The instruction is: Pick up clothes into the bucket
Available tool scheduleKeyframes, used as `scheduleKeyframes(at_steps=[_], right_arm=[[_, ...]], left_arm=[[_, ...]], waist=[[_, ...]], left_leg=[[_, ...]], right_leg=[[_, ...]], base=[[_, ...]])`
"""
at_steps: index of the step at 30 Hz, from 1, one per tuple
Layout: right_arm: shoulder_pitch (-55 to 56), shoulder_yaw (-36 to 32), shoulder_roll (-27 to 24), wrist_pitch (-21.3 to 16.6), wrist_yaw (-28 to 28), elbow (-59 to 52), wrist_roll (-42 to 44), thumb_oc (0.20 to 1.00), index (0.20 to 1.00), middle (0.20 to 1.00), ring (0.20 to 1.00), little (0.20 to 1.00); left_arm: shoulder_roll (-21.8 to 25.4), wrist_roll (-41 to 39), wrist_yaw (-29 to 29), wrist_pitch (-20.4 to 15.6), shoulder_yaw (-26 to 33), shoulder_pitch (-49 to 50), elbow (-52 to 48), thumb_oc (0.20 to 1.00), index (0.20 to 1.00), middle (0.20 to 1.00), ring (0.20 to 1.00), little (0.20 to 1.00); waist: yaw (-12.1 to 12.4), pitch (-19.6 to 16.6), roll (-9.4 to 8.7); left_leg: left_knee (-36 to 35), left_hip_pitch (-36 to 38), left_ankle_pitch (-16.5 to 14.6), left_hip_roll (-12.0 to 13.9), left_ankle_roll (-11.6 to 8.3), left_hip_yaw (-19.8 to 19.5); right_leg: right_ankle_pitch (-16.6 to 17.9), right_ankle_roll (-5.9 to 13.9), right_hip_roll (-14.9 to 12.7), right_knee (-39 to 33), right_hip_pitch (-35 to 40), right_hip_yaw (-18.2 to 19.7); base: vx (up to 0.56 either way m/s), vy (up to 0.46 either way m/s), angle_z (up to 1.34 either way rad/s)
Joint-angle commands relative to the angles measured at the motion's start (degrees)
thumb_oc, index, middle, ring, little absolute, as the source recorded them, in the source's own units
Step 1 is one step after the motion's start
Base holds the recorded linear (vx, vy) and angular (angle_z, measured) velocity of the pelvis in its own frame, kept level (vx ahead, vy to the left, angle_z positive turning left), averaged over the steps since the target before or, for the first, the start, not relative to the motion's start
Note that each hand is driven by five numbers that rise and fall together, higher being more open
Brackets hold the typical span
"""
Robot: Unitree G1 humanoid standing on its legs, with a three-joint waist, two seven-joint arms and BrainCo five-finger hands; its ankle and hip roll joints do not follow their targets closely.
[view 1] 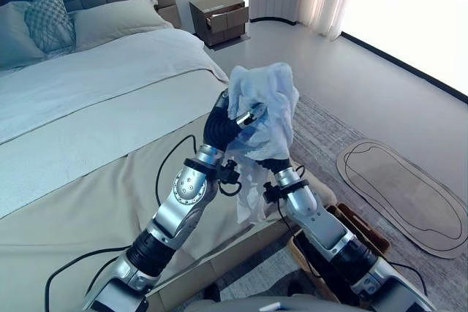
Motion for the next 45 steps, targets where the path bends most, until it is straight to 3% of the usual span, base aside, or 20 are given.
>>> scheduleKeyframes(at_steps=[1,6,16,28,36,45], right_arm=[[-5.46,-2.59,3.86,-5.84,-0.63,-3.99,1.63,0.2,0.2,0.2,0.2,0.2],[-2.71,-5.07,2.69,-5.26,-1.2,-2.96,1.1,0.2,0.2,0.2,0.2,0.2],[1.77,-10.38,2.13,-5.93,-2.01,-0.23,3.34,0.2,0.2,0.2,0.2,0.2],[12.24,-29.65,-1.12,-8.63,-5.59,-5.11,1.7,0.2,0.2,0.2,0.2,0.2],[14.35,-39.15,-1.42,-10.67,-8.43,-5.54,0.5,0.2,0.2,0.2,0.2,0.2],[15.33,-42.9,-0.78,-12.55,-6.84,-6.89,5.15,0.2,0.2,0.2,0.2,0.2]], left_arm=[[-0.86,-2.09,0.23,-5.1,1.7,-3.78,-2.91,1.0,1.0,1.0,1.0,1.0],[-1.16,-6.64,-0.4,-5.9,5.08,0.15,-2.46,1.0,1.0,1.0,1.0,1.0],[-0.57,-4.31,0.58,-6.37,9.95,5.29,-1.55,1.0,1.0,1.0,1.0,1.0],[-0.59,-2.98,-2.38,-5.05,18.01,17.73,10.6,1.0,1.0,1.0,1.0,1.0],[-1.61,-2.52,-5.74,-4.21,18.55,20.09,20.98,1.0,1.0,1.0,1.0,1.0],[-2.24,-1.33,-6.74,-3.59,18.65,20.57,26.98,1.0,1.0,1.0,1.0,1.0]], waist=[[0.39,-1.47,-3.64],[0.41,-1.65,-3.75],[0.45,-1.59,-3.82],[-0.09,-2.11,-3.88],[-0.83,-2.46,-3.81],[-1.54,-2.36,-3.65]], left_leg=[[4.42,-0.68,-3.85,-2.23,2.92,-0.64],[4.43,-0.54,-3.86,-2.19,2.89,-0.49],[4.22,0.07,-4.34,-1.98,2.81,-0.52],[4.1,0.39,-4.49,-1.77,2.88,0.03],[4.28,0.02,-4.18,-1.79,3.0,0.27],[4.32,-0.08,-4.24,-1.76,3.01,0.82]], right_leg=[[-0.14,0.53,-1.2,5.77,-2.53,0.8],[-0.09,0.5,-1.24,5.84,-2.41,0.79],[-0.5,0.47,-1.0,5.74,-1.95,0.89],[-0.43,0.62,-0.91,5.65,-1.85,1.08],[-0.02,0.7,-0.9,5.86,-2.53,1.4],[0.13,0.69,-0.77,5.99,-2.98,2.21]], base=[[0.0,0.0,0.0],[0.0,0.0,0.0],[0.0,0.0,0.0],[0.0,0.0,0.0],[-0.01,-0.001,-0.01],[-0.01,-0.003,-0.05]])
